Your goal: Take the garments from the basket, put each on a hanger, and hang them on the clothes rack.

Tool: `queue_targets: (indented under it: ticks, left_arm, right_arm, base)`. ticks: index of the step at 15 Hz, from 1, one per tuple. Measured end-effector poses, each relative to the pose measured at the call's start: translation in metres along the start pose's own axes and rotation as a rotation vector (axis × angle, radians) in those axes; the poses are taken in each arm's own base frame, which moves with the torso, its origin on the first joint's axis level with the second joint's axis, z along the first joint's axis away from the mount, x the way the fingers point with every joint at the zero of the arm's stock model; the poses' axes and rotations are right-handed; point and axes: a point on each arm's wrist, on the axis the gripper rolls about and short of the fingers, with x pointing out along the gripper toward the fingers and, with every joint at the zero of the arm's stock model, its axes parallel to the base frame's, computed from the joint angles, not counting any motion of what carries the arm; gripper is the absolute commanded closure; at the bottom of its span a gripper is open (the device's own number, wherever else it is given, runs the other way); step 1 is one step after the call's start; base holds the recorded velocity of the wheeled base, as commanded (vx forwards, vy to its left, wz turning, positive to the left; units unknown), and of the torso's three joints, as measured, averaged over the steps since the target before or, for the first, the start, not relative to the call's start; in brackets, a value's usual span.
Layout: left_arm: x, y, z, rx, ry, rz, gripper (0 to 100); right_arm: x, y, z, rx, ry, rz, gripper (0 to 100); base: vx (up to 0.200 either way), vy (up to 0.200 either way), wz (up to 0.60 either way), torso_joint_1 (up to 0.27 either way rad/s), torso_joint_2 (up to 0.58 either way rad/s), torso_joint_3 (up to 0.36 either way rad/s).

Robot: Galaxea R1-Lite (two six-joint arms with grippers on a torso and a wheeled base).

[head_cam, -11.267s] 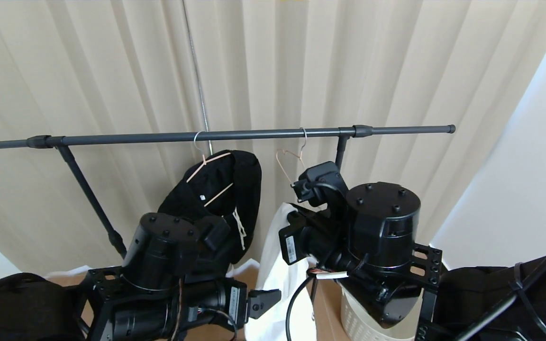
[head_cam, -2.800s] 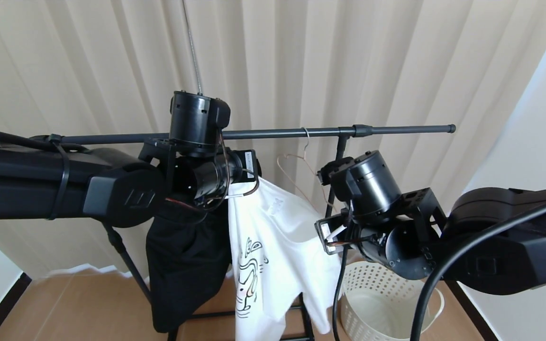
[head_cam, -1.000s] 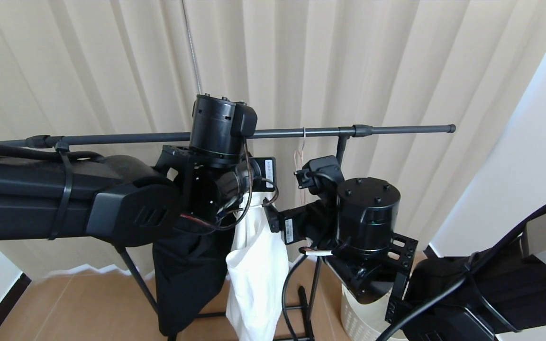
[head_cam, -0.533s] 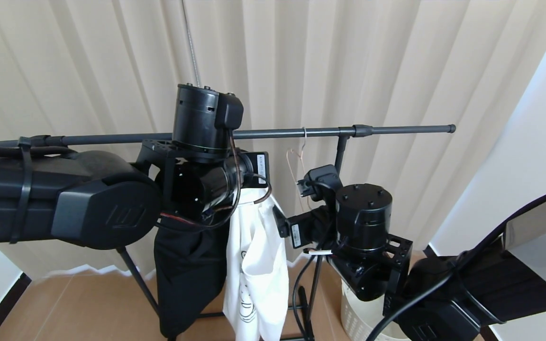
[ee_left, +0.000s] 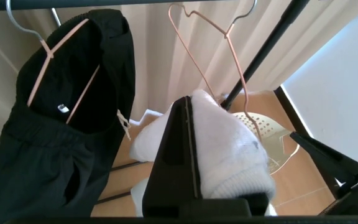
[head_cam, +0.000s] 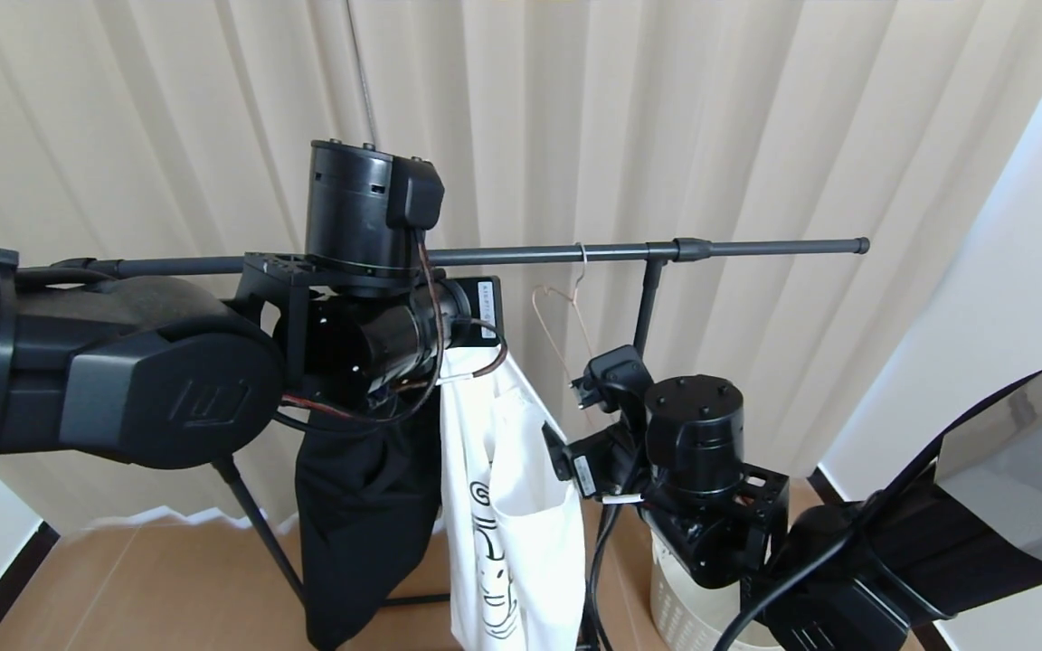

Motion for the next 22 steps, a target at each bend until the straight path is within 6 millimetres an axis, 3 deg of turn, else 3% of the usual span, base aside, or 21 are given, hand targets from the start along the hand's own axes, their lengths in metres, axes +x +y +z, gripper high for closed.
queue_targets:
  ticks: [2, 3, 9, 13, 17, 18, 22]
  left_arm:
    - [0.0, 0.001, 0.001, 0.002, -0.001, 0.003, 100]
    - [0.001, 0.003, 0.0, 0.002, 0.001, 0.008, 100]
    - [0.005, 0.006, -0.015, 0.032, 0.05, 0.018, 100]
    - [0.016, 0.005, -0.045, 0.084, 0.145, 0.029, 100]
    - [0.015, -0.01, -0.073, 0.13, 0.234, -0.056, 100]
    - [0.013, -0.015, -0.078, 0.138, 0.25, -0.085, 0]
    - [0.008, -0.027, -0.086, 0.161, 0.279, -0.16, 0]
  right_arm:
    - [-0.002, -0.002, -0.004, -0.019, 0.013, 0.0, 0]
    - [-0.004, -0.002, -0.005, -0.022, 0.016, 0.001, 100]
    - [-0.021, -0.011, 0.003, -0.058, 0.005, 0.002, 100]
    - [-0.046, -0.029, 0.011, -0.142, 0.0, -0.007, 100]
    - [-0.068, -0.056, 0.012, -0.225, 0.127, -0.037, 100]
    - [-0.073, -0.064, 0.012, -0.246, 0.163, -0.047, 100]
    - [-0.087, -0.09, 0.02, -0.269, 0.191, -0.102, 100]
  base:
    - [0.0, 0.0, 0.0, 0.0, 0.0, 0.0]
    - [0.0, 0.0, 0.0, 0.0, 0.0, 0.0]
    - [0.0, 0.0, 0.0, 0.0, 0.0, 0.0]
    - [0.0, 0.0, 0.0, 0.0, 0.0, 0.0]
    - [0.0, 0.0, 0.0, 0.0, 0.0, 0.0]
    - [0.0, 0.0, 0.0, 0.0, 0.0, 0.0]
    - [0.0, 0.0, 0.0, 0.0, 0.0, 0.0]
